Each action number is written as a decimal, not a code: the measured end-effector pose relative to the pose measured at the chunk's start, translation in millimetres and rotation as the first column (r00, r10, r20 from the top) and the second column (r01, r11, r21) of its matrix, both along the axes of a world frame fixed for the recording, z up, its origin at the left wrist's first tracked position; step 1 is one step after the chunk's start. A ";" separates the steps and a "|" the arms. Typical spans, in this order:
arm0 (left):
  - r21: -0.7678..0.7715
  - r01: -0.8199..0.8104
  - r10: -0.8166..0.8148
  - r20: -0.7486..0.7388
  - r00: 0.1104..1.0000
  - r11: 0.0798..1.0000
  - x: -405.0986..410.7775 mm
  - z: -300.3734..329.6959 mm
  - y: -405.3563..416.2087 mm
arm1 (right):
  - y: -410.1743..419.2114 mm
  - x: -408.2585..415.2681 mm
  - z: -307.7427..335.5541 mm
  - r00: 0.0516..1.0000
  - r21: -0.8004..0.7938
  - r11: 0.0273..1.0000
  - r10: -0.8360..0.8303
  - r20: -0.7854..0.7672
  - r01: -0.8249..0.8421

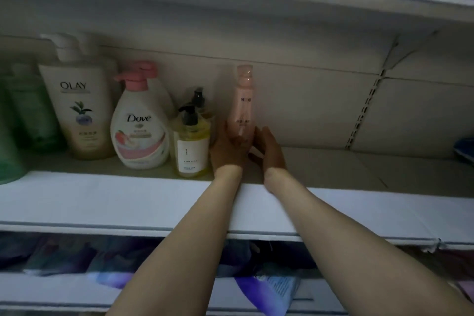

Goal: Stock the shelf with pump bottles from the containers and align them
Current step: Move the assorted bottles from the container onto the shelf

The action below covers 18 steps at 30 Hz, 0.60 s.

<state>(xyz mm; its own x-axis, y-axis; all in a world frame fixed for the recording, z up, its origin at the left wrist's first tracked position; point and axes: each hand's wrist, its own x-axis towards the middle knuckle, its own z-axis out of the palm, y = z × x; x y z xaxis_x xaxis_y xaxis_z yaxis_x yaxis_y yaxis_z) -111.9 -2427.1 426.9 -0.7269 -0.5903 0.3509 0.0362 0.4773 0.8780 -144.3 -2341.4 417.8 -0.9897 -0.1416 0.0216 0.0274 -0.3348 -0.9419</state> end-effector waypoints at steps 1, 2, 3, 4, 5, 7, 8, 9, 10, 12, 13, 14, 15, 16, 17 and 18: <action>-0.006 -0.005 0.005 0.009 1.000 1.000 -0.2 -0.6 -0.1 | -0.7 -0.8 -0.8 1.000 0.009 1.000 -0.006 -0.004 0.006; -0.004 0.002 -0.002 0.016 1.000 1.000 0.3 -1.6 0.0 | -1.0 -1.1 -1.7 1.000 0.022 1.000 -0.014 -0.009 0.014; 0.006 0.015 -0.015 0.022 1.000 1.000 1.4 -2.5 0.2 | -1.2 -1.3 -2.9 1.000 0.035 0.999 -0.023 -0.015 0.024; 0.017 0.026 -0.027 0.026 0.999 1.000 2.8 -3.3 0.6 | -1.3 -1.4 -4.5 0.999 0.045 0.998 -0.034 -0.021 0.035; 0.025 0.033 -0.034 0.030 0.999 0.999 4.8 -4.5 1.2 | -1.4 -1.2 -5.5 0.999 0.049 0.998 -0.044 -0.024 0.045; 0.019 0.019 -0.019 0.046 0.999 1.000 9.0 -6.3 1.6 | -1.6 -0.4 -5.6 0.997 0.052 0.996 -0.067 -0.024 0.068; 0.017 0.000 -0.001 0.057 0.998 1.000 10.5 -6.3 1.7 | -2.0 -0.2 -5.6 0.996 0.052 0.995 -0.084 -0.025 0.085; 0.019 -0.013 0.011 0.071 0.997 1.000 12.2 -6.1 1.7 | -2.6 0.3 -5.5 0.994 0.053 0.993 -0.102 -0.032 0.104; 0.010 -0.020 0.019 0.091 0.996 1.000 13.5 -5.7 2.0 | -3.2 1.4 -5.2 0.992 0.056 0.991 -0.118 -0.046 0.121; -0.031 -0.042 0.046 0.122 0.991 0.999 15.7 -8.6 2.8 | -3.7 3.9 -3.9 0.989 0.065 0.988 -0.132 -0.073 0.137; -0.015 -0.053 0.055 0.138 0.989 0.998 15.8 -11.5 3.1 | -3.7 4.8 -3.4 0.988 0.061 0.989 -0.133 -0.078 0.138; 0.029 -0.055 0.050 0.165 0.985 0.998 16.7 -14.9 3.8 | -2.9 5.9 -2.7 0.988 0.057 0.989 -0.132 -0.075 0.137; 0.054 -0.054 0.043 0.196 0.980 0.997 17.1 -17.9 4.6 | -2.1 6.9 -1.6 0.990 0.053 0.990 -0.126 -0.066 0.130; 0.058 -0.050 0.037 0.206 0.978 0.997 17.9 -19.9 5.0 | -1.1 7.9 -0.8 0.992 0.044 0.992 -0.113 -0.051 0.115; 0.042 -0.040 0.031 0.201 0.979 0.998 18.1 -19.7 5.3 | -0.3 8.0 -0.9 0.995 0.033 0.995 -0.094 -0.038 0.096; 0.031 -0.029 0.023 0.179 0.984 0.999 17.6 -17.5 5.0 | 0.0 8.2 -1.6 0.996 0.032 0.996 -0.077 -0.035 0.078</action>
